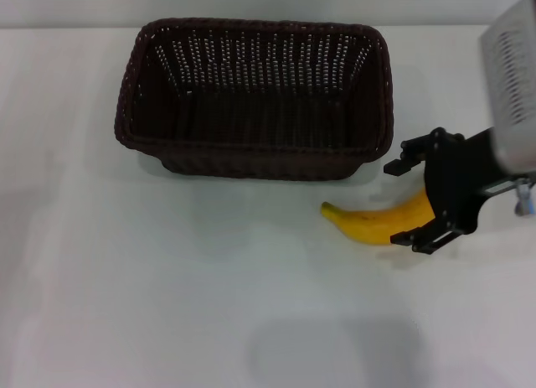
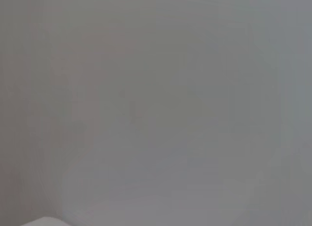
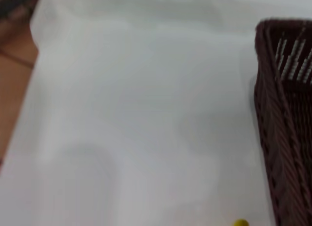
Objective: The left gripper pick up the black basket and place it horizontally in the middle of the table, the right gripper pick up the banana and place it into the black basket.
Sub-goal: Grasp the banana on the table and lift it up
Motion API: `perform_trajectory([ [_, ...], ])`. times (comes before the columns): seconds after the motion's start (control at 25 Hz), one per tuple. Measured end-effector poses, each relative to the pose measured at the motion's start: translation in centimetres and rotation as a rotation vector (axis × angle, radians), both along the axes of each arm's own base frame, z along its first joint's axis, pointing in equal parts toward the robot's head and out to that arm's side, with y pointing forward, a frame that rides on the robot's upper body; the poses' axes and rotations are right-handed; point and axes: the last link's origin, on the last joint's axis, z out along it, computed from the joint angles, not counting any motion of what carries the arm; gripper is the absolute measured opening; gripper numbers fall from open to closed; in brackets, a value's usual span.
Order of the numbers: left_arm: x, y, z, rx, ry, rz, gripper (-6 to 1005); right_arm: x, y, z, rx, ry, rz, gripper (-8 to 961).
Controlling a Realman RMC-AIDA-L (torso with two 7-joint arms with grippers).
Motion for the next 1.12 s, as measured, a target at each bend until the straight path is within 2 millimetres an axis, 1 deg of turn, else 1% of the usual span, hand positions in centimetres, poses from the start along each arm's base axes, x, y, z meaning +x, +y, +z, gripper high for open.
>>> perform_trajectory([
  [0.2,0.2,0.3,-0.2,-0.004,-0.023,-0.004,794,-0.1,0.0,-2.1,0.032,-0.166,0.062,830],
  [0.28,0.3,0.6,-0.4,-0.011,-0.041,-0.009,794,0.0,-0.3,-3.1,0.021,-0.218,0.071,823],
  [0.4,0.5,1.0,-0.7,-0.017,-0.065,-0.013,792,0.0,-0.8,-4.2,-0.008,-0.243,0.093,813],
  [0.44,0.6,1.1,-0.8,-0.017,-0.069,-0.013,792,0.1,-0.7,-4.5,-0.003,-0.256,0.103,809],
  [0.8,0.7,1.2,-0.9,-0.021,-0.074,-0.016,790,-0.1,0.3,-5.4,0.022,-0.309,0.156,779],
  [1.12,0.7,1.2,-1.1,-0.027,-0.085,-0.020,791,-0.2,1.0,-7.2,-0.008,-0.352,0.163,752],
])
